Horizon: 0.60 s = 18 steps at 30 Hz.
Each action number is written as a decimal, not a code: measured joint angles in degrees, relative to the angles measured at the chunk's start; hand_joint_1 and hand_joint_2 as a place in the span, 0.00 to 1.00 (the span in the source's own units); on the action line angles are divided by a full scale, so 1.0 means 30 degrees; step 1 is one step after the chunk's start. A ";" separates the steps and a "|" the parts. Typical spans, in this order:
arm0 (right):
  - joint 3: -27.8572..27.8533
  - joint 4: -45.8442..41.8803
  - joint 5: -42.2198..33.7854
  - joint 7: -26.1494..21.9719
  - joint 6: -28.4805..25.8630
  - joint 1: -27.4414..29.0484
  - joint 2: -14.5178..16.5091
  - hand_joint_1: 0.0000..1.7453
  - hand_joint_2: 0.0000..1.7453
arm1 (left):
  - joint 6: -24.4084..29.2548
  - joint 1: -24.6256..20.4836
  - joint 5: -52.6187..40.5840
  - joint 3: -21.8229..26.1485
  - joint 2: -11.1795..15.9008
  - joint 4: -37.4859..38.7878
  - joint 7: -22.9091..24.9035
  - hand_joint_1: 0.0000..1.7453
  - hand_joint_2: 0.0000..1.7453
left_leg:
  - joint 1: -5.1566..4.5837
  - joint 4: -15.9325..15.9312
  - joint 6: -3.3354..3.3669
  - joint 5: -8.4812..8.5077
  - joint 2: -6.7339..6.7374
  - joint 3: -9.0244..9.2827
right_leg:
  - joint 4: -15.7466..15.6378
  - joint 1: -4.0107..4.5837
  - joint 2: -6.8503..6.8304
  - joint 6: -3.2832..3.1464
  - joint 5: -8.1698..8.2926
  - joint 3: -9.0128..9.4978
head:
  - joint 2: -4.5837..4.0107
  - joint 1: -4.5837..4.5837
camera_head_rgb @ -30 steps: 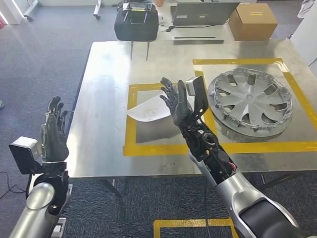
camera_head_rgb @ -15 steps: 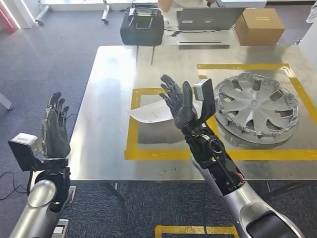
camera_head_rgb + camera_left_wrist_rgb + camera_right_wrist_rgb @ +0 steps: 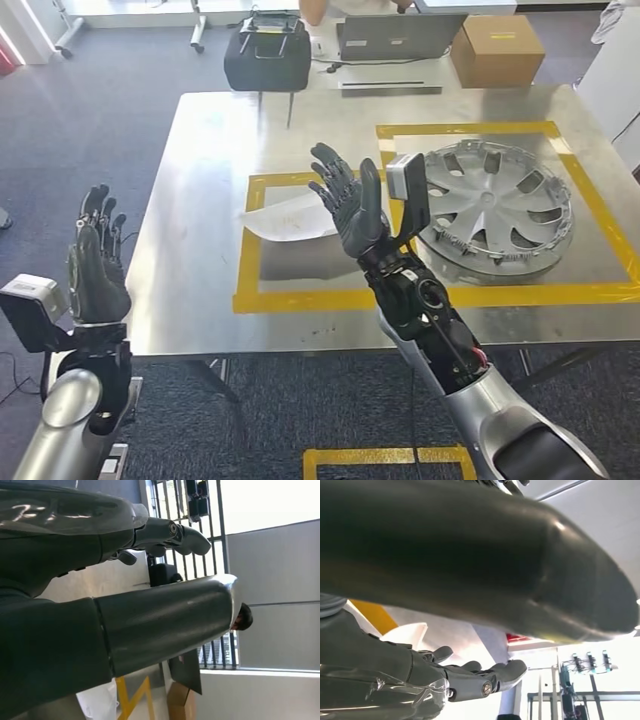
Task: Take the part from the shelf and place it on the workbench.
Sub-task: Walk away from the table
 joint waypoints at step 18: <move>0.0270 -0.0335 0.0000 0.0024 -0.0042 0.0036 -0.0301 0.00 0.00 | -0.0015 0.0082 -0.0027 0.0002 -0.0047 -0.0260 0.0036 0.00 0.00 | 0.0185 0.0276 -0.0452 0.1562 0.0133 -0.1667 | 0.0012 -0.0232 -0.0056 0.0197 -0.1906 0.2130 | 0.0002 0.0604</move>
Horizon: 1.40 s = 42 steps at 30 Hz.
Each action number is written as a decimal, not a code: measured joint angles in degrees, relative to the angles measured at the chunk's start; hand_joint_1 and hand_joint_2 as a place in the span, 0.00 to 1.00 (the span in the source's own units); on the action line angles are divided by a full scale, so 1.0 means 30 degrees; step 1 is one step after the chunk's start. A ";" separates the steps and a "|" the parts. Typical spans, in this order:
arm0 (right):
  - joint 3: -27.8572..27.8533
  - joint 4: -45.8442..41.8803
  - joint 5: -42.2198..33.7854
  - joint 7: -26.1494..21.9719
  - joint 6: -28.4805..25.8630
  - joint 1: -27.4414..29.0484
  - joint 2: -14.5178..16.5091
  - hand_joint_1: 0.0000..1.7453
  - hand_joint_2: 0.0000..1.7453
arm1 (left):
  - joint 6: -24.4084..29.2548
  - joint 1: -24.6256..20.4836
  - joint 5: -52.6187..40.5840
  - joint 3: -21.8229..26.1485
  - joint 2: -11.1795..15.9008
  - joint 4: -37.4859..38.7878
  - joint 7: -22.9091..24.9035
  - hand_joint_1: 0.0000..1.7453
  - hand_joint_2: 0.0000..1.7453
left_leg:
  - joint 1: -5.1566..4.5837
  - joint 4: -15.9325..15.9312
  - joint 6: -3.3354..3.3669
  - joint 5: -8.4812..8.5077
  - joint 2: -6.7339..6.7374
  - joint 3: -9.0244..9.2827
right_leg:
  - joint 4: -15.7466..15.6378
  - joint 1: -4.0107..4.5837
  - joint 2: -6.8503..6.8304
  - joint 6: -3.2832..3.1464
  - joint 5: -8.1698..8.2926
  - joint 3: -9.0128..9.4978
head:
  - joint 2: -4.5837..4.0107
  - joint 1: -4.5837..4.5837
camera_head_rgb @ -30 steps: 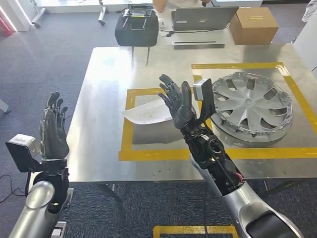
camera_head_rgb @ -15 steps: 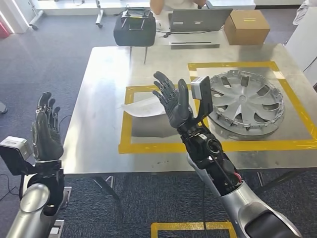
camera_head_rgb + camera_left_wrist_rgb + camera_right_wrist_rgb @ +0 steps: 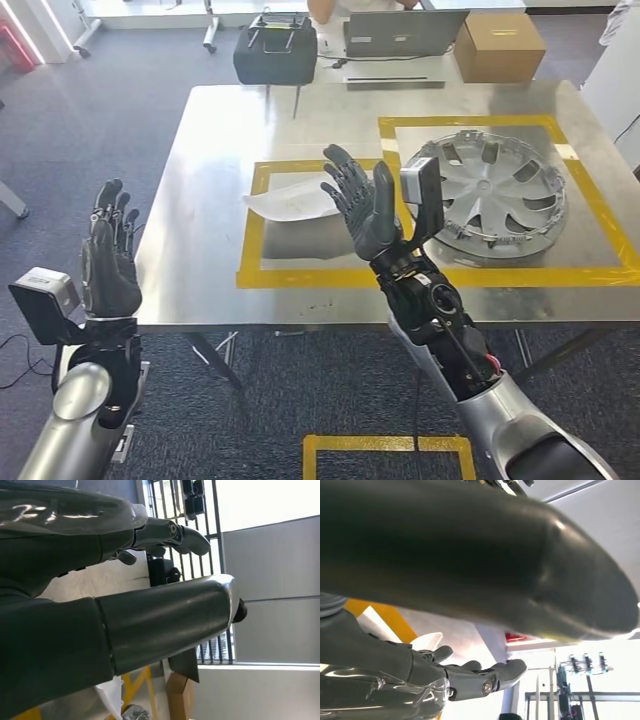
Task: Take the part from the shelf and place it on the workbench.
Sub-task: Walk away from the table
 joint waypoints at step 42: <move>0.0182 -0.0530 -0.0058 0.0166 -0.0160 0.0224 -0.0306 0.00 0.00 | 0.0049 -0.0030 -0.0109 -0.0016 0.0024 -0.0250 0.0299 0.00 0.00 | -0.0186 0.0941 0.0396 -0.1783 0.0021 0.1974 | -0.0289 0.0280 -0.0199 -0.0386 0.2164 -0.2284 | 0.0000 -0.0580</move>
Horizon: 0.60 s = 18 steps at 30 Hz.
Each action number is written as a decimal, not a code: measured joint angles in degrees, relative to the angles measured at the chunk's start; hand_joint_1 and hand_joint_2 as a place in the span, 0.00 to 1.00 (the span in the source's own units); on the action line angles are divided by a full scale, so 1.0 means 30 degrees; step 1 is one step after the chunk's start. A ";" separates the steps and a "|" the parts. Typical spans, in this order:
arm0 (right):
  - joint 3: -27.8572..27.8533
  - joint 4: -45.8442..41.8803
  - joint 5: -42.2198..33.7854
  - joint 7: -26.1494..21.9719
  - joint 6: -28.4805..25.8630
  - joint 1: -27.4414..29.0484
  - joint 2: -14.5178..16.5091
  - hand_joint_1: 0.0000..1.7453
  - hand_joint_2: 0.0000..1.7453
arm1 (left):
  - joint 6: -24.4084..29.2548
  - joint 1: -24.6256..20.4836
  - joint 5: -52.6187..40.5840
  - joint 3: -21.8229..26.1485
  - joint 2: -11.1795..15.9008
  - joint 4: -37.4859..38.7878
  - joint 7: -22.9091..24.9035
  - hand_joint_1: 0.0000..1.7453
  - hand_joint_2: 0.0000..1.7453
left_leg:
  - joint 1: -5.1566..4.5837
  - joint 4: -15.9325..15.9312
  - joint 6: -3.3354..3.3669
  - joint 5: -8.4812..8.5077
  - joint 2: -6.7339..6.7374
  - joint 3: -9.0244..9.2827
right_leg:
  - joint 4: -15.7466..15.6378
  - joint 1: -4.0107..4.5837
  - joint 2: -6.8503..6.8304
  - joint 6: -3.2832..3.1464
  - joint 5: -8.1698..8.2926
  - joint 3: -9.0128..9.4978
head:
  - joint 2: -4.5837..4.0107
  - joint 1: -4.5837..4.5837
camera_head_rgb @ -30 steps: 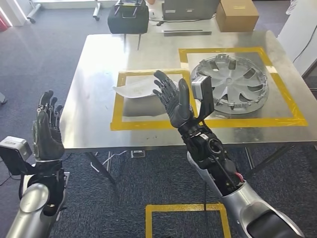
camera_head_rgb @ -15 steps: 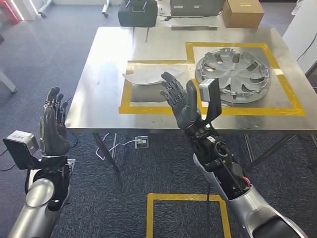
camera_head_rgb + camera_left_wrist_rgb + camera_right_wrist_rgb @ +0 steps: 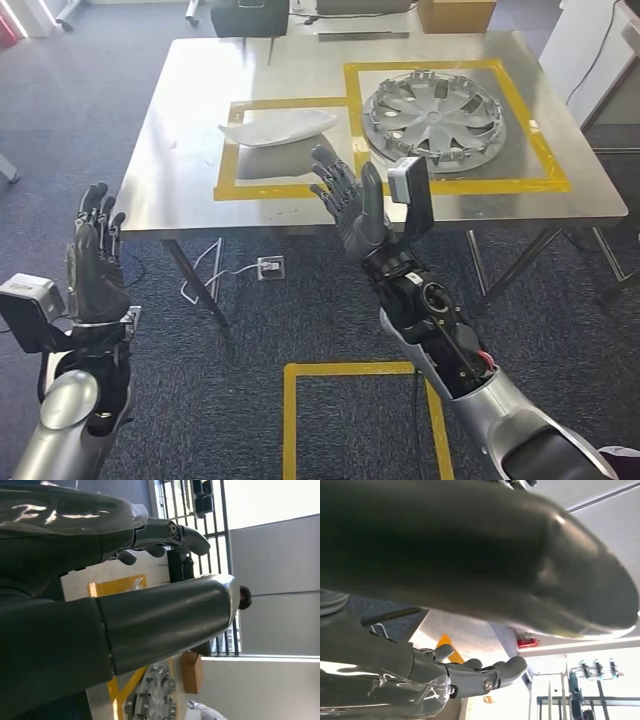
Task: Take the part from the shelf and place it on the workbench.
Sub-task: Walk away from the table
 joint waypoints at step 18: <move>0.0182 0.0171 0.0000 -0.0173 0.0153 0.0031 -0.0095 0.00 0.00 | 0.0322 0.0054 0.0117 -0.0013 0.0047 -0.0102 -0.0036 0.00 0.00 | 0.0097 -0.1078 -0.0123 0.2565 0.0129 -0.2435 | 0.0269 -0.0355 0.0146 0.0722 -0.2554 0.2870 | 0.0000 0.0651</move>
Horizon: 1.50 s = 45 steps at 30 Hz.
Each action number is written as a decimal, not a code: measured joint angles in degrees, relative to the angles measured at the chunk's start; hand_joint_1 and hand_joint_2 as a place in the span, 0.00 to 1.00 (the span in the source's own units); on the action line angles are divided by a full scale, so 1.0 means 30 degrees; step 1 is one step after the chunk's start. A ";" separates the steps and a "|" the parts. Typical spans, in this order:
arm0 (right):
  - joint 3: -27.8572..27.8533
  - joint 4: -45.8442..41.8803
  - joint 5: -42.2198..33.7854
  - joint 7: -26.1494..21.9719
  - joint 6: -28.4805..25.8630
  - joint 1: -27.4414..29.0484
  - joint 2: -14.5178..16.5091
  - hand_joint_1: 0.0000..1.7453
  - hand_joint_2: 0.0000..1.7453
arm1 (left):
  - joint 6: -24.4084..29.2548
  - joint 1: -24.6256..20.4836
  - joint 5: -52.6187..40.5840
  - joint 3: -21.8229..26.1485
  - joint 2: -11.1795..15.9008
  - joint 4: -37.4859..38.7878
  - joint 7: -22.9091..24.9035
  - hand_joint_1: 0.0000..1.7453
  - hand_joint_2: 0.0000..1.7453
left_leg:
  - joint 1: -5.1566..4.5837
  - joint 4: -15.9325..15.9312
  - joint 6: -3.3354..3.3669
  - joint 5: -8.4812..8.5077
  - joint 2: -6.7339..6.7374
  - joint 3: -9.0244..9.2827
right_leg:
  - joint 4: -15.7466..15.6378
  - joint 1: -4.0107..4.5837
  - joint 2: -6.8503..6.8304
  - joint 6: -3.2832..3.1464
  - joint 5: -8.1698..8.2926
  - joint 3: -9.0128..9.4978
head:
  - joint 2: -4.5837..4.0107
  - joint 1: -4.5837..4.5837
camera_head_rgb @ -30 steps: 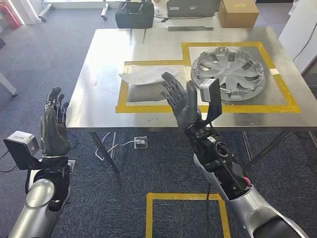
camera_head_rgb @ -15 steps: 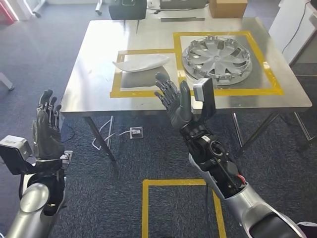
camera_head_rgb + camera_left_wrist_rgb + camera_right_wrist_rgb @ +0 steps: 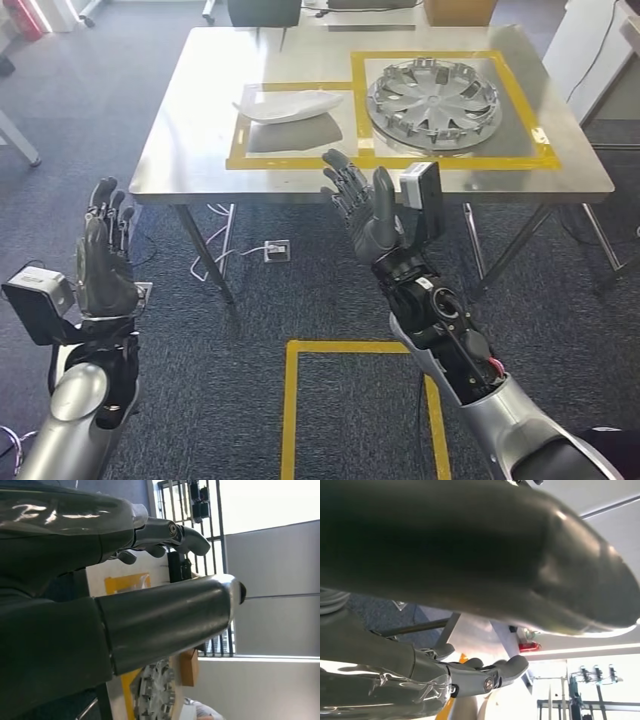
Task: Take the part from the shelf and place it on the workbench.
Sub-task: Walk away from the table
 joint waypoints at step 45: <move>0.0392 0.0144 -0.0007 0.0120 0.0131 -0.0278 0.0000 0.00 0.00 | 0.0246 0.0114 -0.0053 -0.0002 0.0251 -0.0237 0.0244 0.00 0.00 | 0.0208 0.3245 -0.0289 -0.3167 -0.0108 0.1406 | 0.0700 0.0084 -0.0143 -0.0600 0.2756 -0.3972 | -0.0004 -0.0693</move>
